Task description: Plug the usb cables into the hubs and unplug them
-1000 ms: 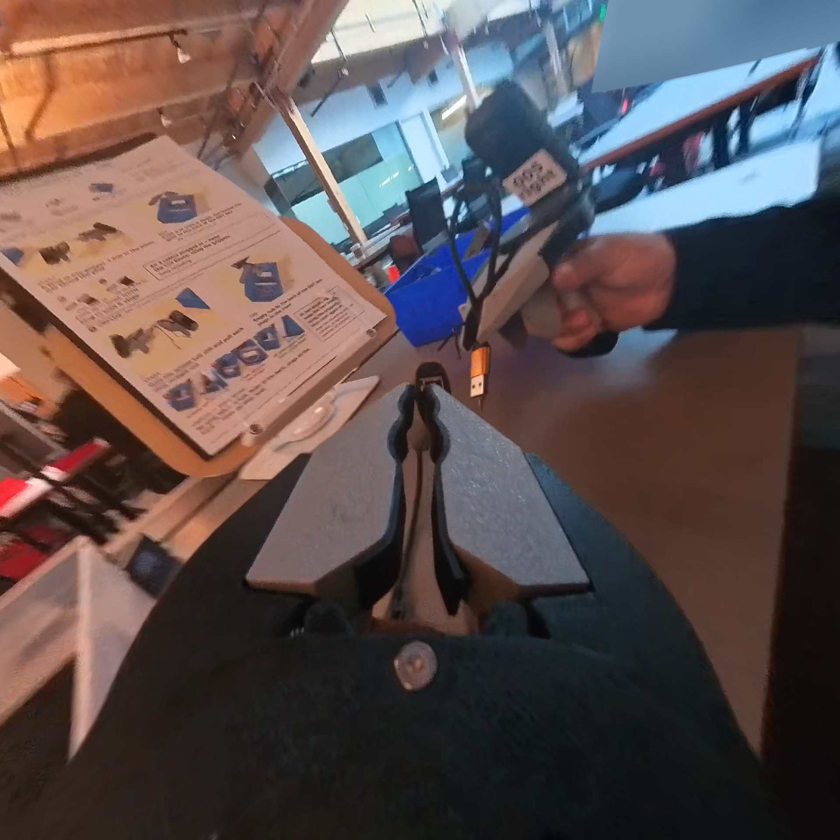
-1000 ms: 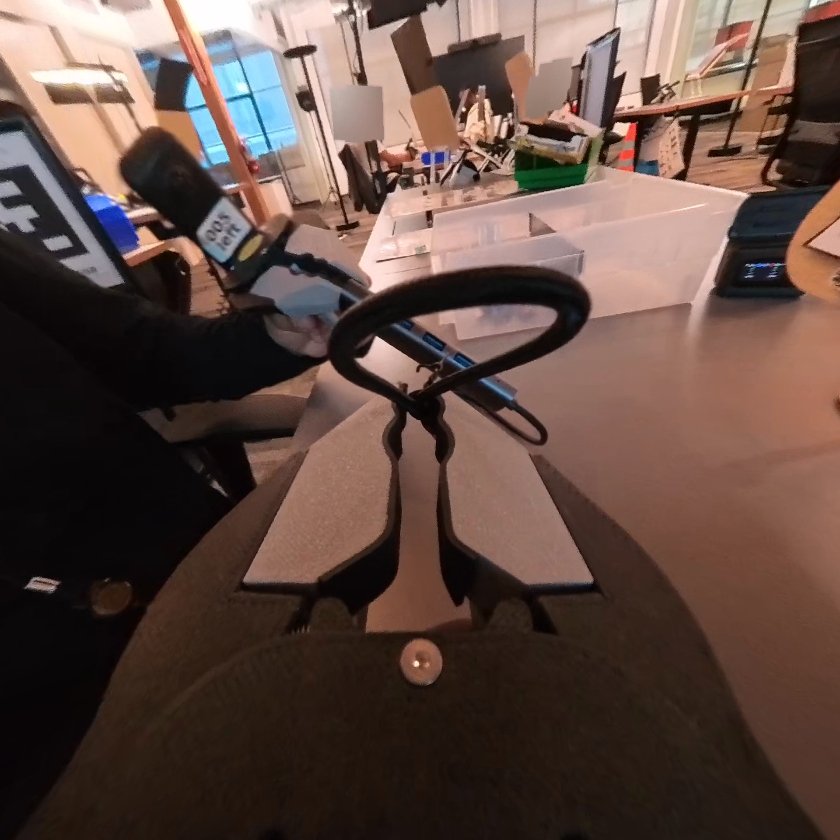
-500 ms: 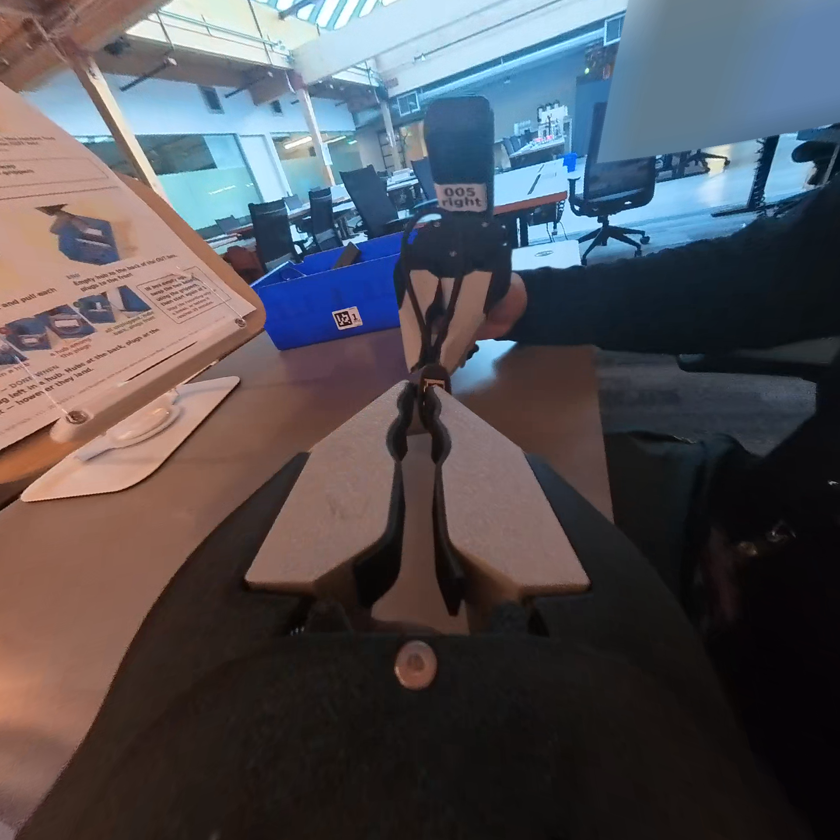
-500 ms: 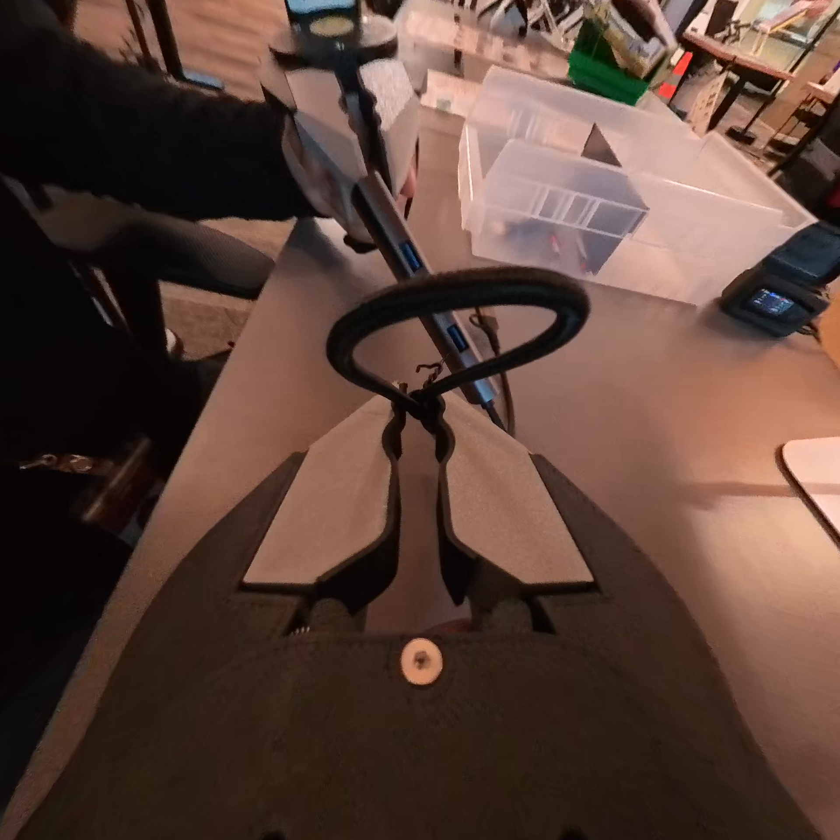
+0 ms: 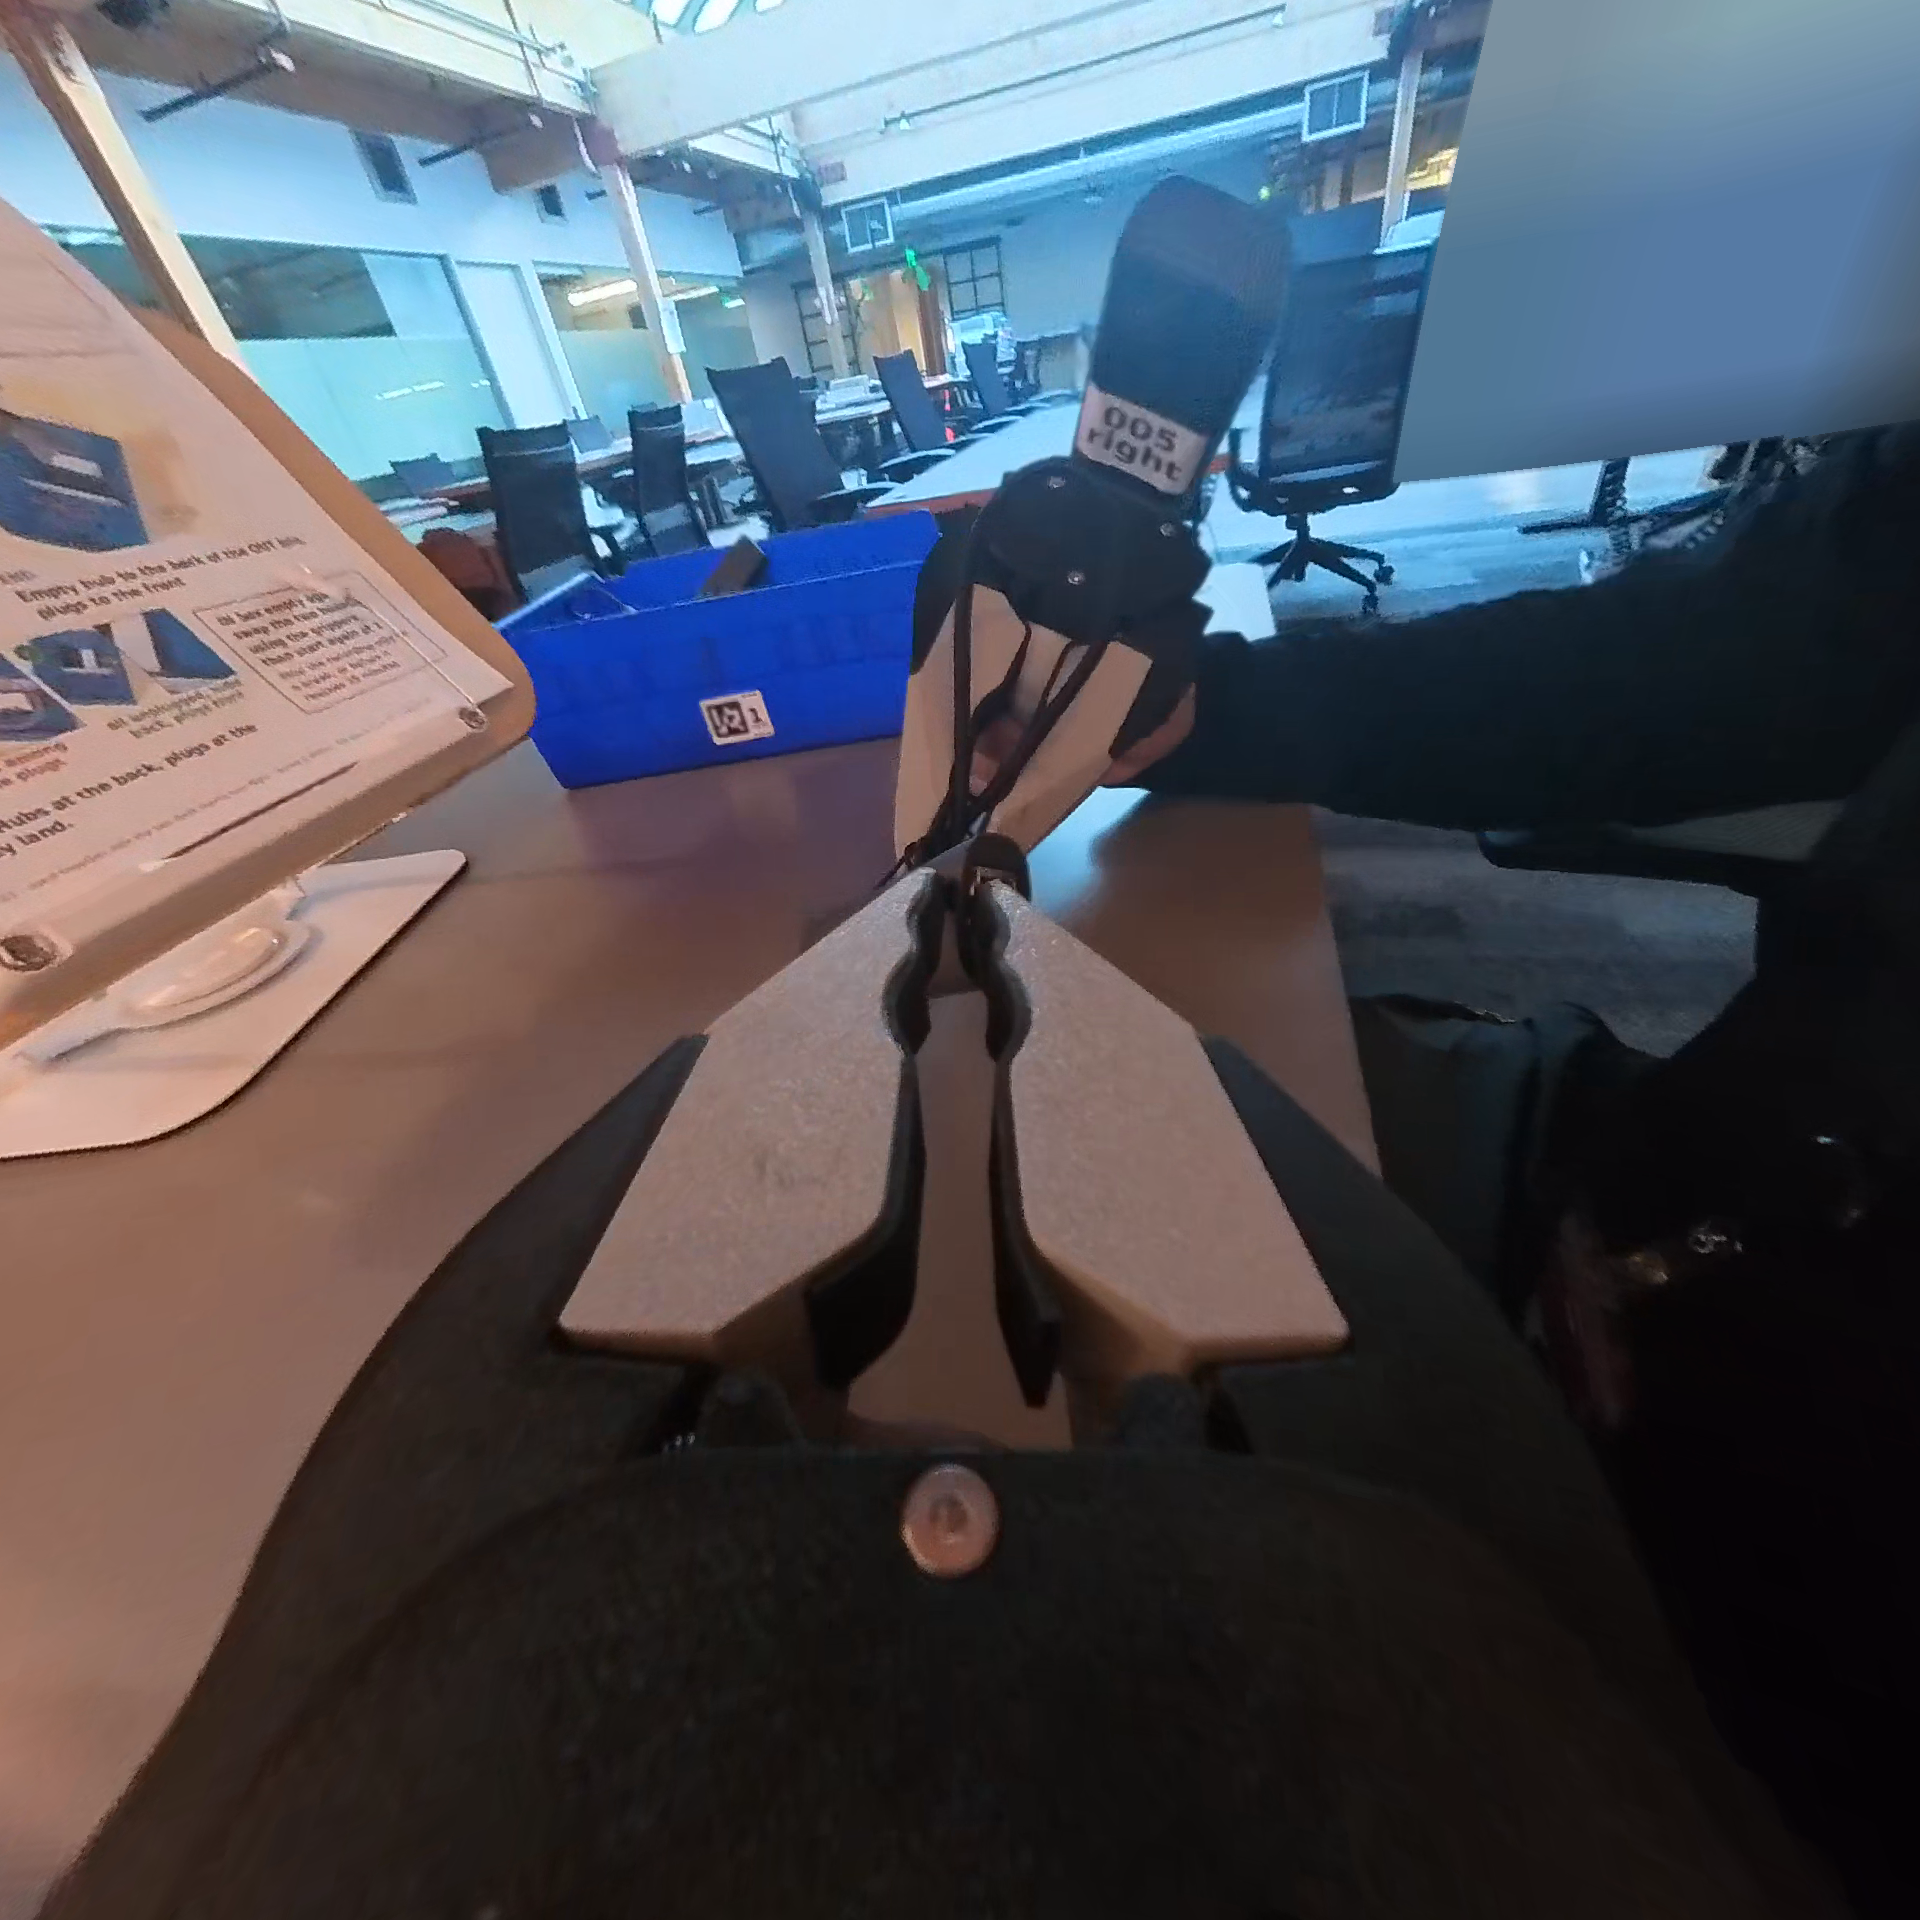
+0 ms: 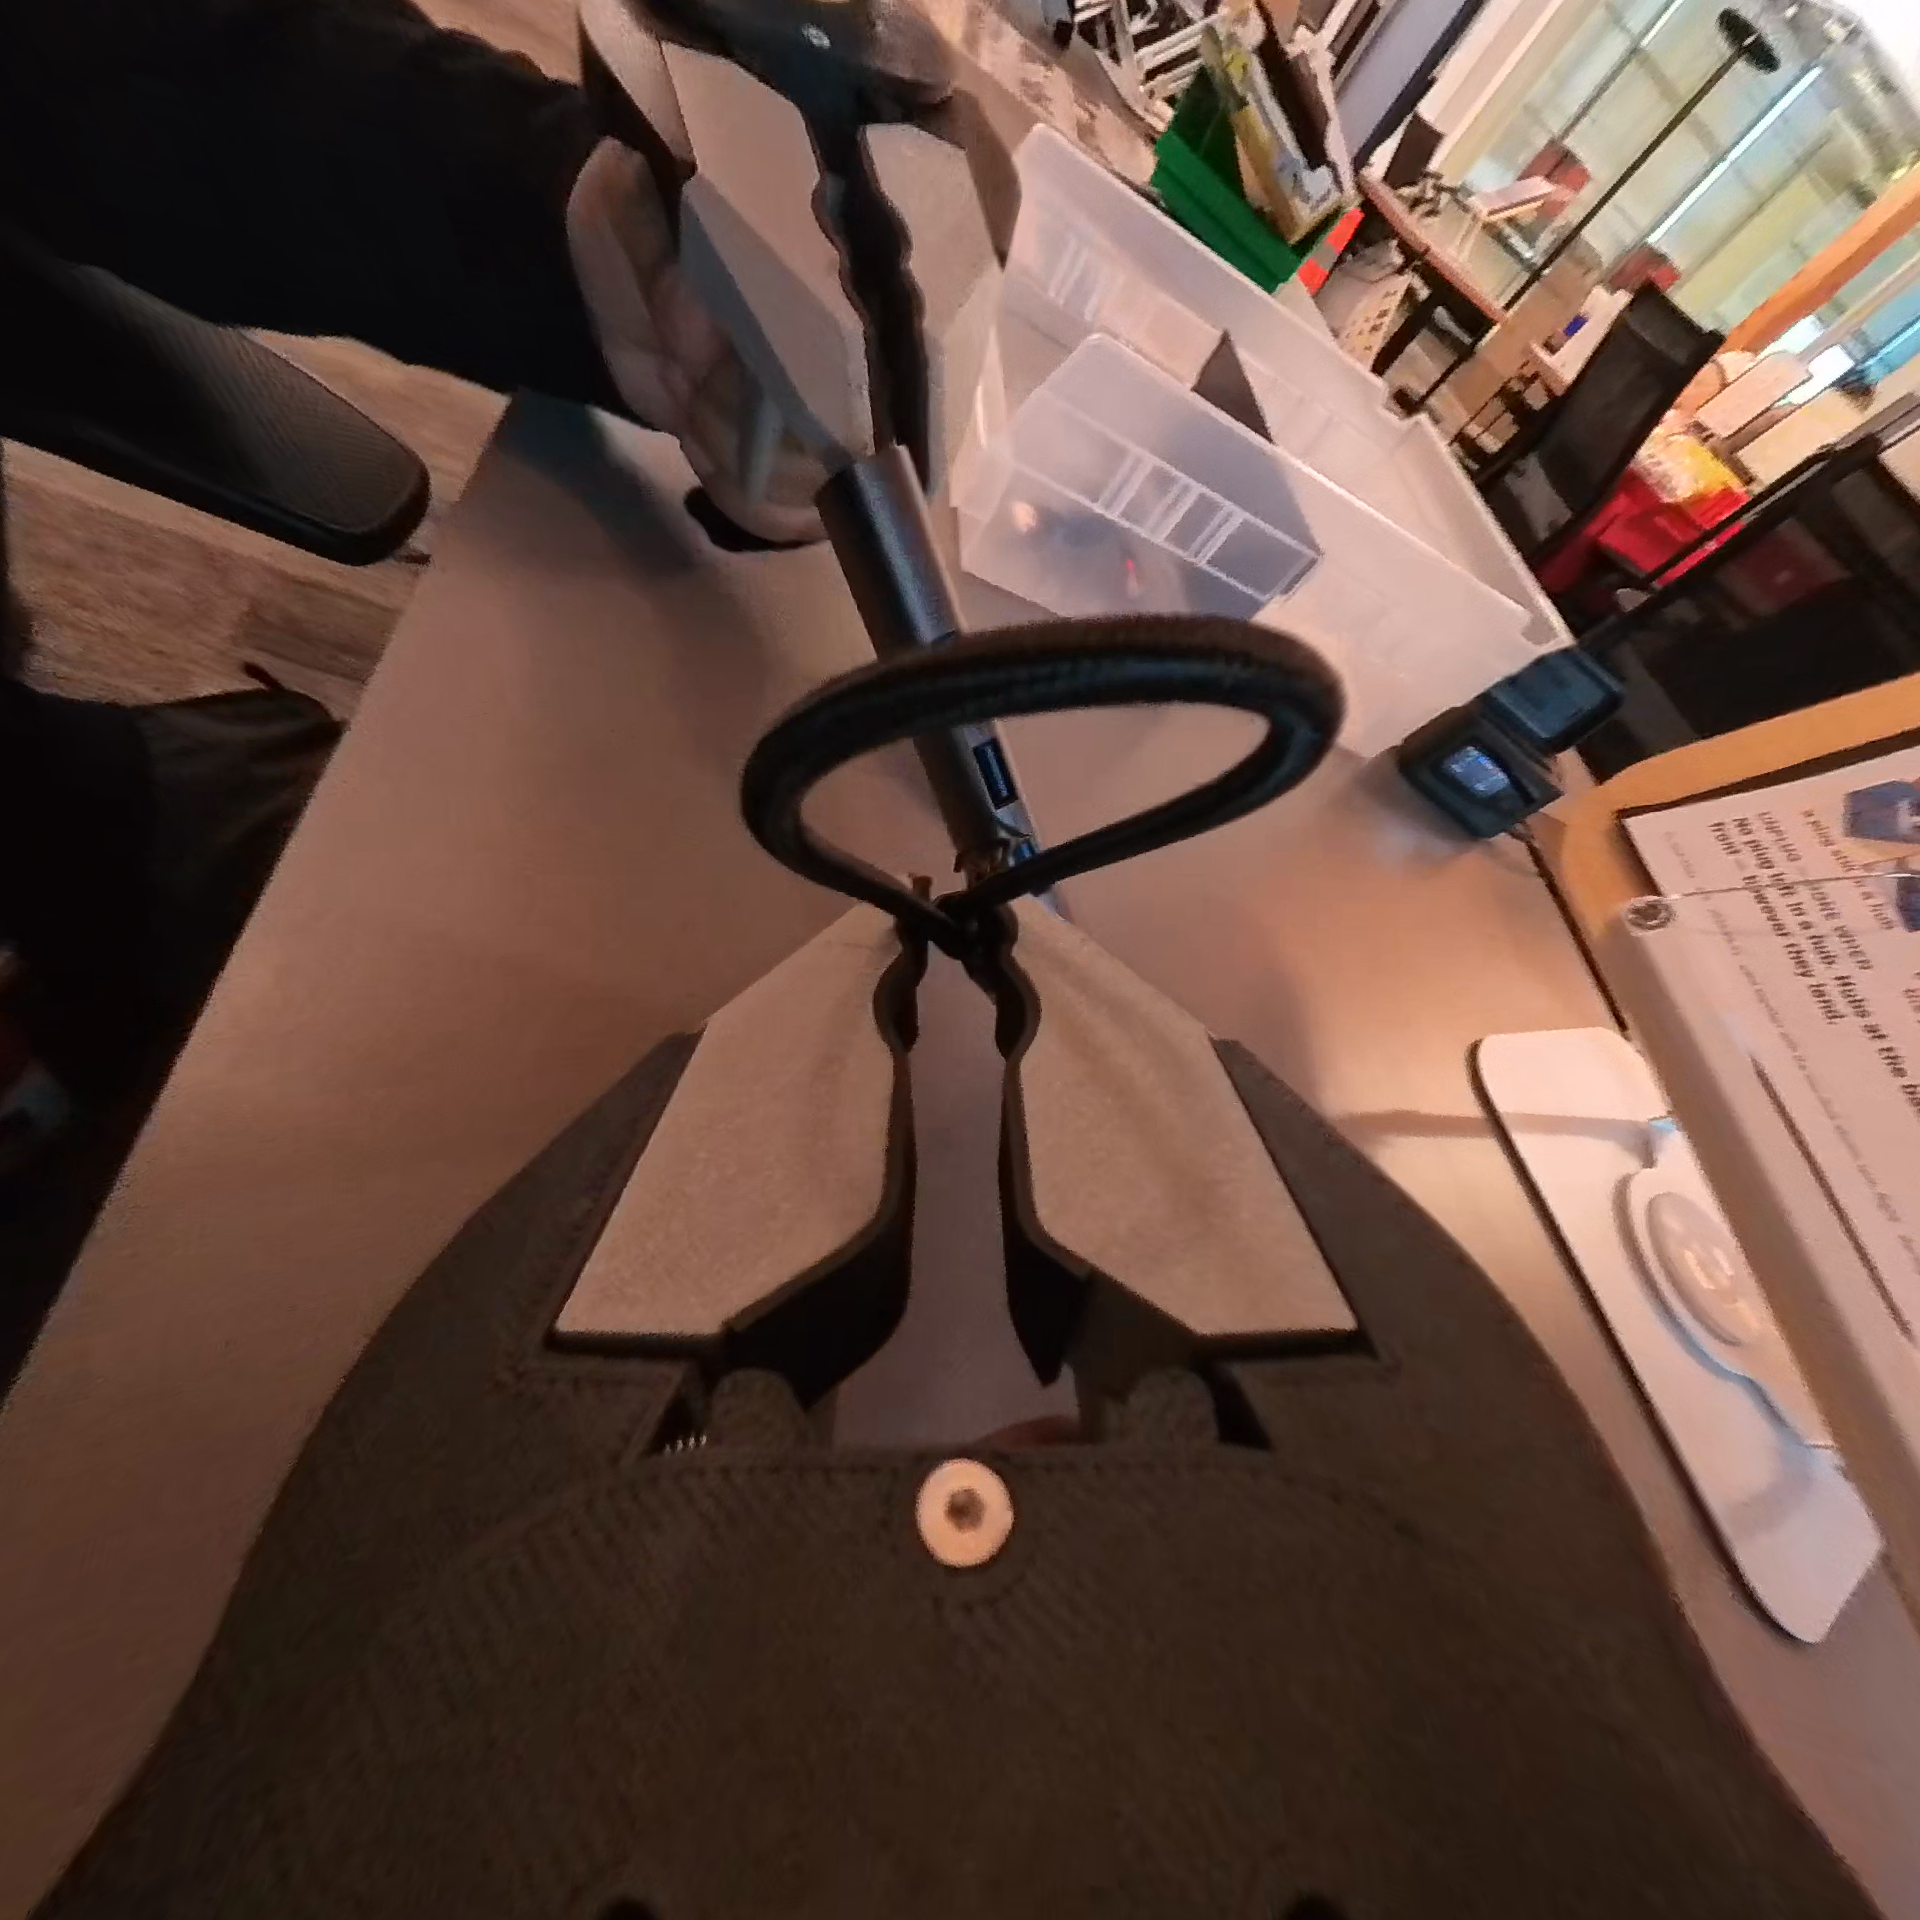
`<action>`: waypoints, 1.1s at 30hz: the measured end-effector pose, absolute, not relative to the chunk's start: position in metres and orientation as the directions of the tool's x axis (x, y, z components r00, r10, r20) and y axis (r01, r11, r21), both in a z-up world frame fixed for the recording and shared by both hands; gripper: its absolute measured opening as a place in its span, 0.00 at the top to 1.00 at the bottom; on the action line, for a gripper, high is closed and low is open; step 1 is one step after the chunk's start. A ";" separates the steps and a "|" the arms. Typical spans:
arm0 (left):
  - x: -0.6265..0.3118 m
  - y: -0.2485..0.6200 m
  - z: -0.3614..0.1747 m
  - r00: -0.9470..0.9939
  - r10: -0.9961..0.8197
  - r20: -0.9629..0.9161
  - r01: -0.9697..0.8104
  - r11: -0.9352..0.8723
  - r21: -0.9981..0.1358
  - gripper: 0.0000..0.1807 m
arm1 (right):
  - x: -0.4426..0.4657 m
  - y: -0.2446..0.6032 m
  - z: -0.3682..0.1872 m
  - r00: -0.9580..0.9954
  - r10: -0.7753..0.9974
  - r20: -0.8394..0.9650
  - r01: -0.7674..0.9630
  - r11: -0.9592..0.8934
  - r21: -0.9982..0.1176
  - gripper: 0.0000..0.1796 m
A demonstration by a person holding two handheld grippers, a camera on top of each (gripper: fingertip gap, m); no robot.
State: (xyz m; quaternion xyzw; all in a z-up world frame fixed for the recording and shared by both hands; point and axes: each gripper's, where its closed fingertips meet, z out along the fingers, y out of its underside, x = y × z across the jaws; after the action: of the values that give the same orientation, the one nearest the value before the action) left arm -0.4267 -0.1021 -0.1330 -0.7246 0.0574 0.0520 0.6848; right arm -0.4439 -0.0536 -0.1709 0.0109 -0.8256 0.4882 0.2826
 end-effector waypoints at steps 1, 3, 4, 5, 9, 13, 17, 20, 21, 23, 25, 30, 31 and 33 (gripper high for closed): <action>-0.428 -0.101 -0.132 0.988 -0.027 -0.152 -0.153 -0.071 -0.986 0.98 | -0.445 -0.053 -0.170 -0.827 0.266 0.496 -0.304 0.530 -0.791 0.96; -0.431 -0.099 -0.130 0.986 -0.062 -0.153 -0.159 -0.113 -0.981 0.98 | -0.447 -0.052 -0.168 -0.802 0.277 0.529 -0.323 0.544 -0.775 0.96; -0.433 -0.097 -0.127 0.985 -0.074 -0.157 -0.166 -0.129 -0.978 0.98 | -0.447 -0.052 -0.168 -0.793 0.280 0.541 -0.331 0.548 -0.769 0.96; -0.435 -0.095 -0.123 0.983 -0.087 -0.162 -0.173 -0.148 -0.974 0.99 | -0.448 -0.052 -0.167 -0.786 0.284 0.549 -0.337 0.549 -0.765 0.96; -0.439 -0.082 -0.115 0.964 -0.139 -0.226 -0.256 -0.256 -0.932 0.99 | -0.452 -0.048 -0.160 -0.760 0.325 0.562 -0.336 0.545 -0.769 0.96; -0.436 -0.068 -0.117 0.945 -0.185 -0.269 -0.317 -0.318 -0.894 0.98 | -0.457 -0.044 -0.159 -0.731 0.349 0.587 -0.336 0.565 -0.754 0.96; -0.434 -0.060 -0.118 0.931 -0.210 -0.299 -0.356 -0.342 -0.870 0.98 | -0.457 -0.042 -0.162 -0.720 0.339 0.605 -0.342 0.586 -0.735 0.96; -0.432 -0.059 -0.118 0.927 -0.228 -0.298 -0.363 -0.348 -0.864 0.99 | -0.457 -0.041 -0.161 -0.712 0.340 0.615 -0.349 0.589 -0.729 0.96; -0.431 -0.059 -0.119 0.925 -0.237 -0.297 -0.367 -0.352 -0.861 0.98 | -0.457 -0.041 -0.161 -0.710 0.342 0.616 -0.350 0.587 -0.730 0.96; -0.429 -0.059 -0.119 0.919 -0.255 -0.301 -0.378 -0.354 -0.855 0.98 | -0.456 -0.041 -0.159 -0.706 0.345 0.619 -0.360 0.577 -0.733 0.96; -0.428 -0.058 -0.117 0.912 -0.263 -0.315 -0.394 -0.340 -0.854 0.99 | -0.455 -0.043 -0.159 -0.704 0.343 0.622 -0.375 0.564 -0.736 0.96; -0.404 -0.044 -0.126 0.884 -0.363 -0.293 -0.412 -0.312 -0.856 0.99 | -0.459 -0.067 -0.173 -0.688 0.294 0.663 -0.383 0.629 -0.677 0.80; -0.405 -0.042 -0.130 0.877 -0.360 -0.319 -0.438 -0.324 -0.839 0.98 | -0.458 -0.066 -0.181 -0.704 0.262 0.661 -0.362 0.668 -0.651 0.90; -0.407 -0.042 -0.133 0.875 -0.355 -0.330 -0.447 -0.329 -0.832 0.98 | -0.457 -0.061 -0.185 -0.721 0.265 0.640 -0.336 0.674 -0.658 0.90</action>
State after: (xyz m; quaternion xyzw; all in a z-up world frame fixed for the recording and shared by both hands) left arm -0.4074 -0.0425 -0.1325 -0.8141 0.2464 0.0439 0.5241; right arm -0.4572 -0.0613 -0.1846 0.0214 -0.8356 0.4031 0.3727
